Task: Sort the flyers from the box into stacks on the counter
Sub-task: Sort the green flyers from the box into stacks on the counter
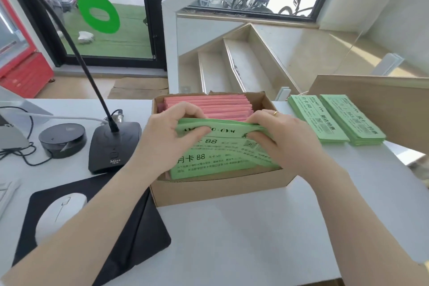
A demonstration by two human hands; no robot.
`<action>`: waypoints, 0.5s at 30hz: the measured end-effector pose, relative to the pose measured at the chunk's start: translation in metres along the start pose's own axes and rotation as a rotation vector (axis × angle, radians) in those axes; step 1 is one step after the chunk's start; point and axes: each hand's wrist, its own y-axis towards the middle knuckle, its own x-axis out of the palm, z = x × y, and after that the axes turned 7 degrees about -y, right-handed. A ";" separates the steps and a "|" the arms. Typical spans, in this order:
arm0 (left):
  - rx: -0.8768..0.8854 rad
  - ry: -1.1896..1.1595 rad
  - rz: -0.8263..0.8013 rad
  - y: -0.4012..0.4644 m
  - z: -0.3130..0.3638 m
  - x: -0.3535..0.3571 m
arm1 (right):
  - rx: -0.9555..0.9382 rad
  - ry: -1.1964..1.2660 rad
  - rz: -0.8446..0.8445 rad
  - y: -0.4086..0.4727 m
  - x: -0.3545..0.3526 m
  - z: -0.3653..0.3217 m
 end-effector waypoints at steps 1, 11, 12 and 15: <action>0.002 -0.072 0.005 -0.004 0.011 0.003 | -0.020 -0.008 0.039 -0.003 -0.013 0.000; -0.101 -0.198 -0.067 -0.100 0.024 0.050 | -0.054 0.276 -0.312 -0.085 -0.035 0.021; -0.138 -0.159 -0.060 -0.109 0.015 0.054 | -0.063 0.259 -0.334 -0.094 -0.024 0.020; -0.205 -0.052 -0.025 -0.127 -0.008 0.059 | -0.012 0.167 -0.398 -0.112 -0.001 0.014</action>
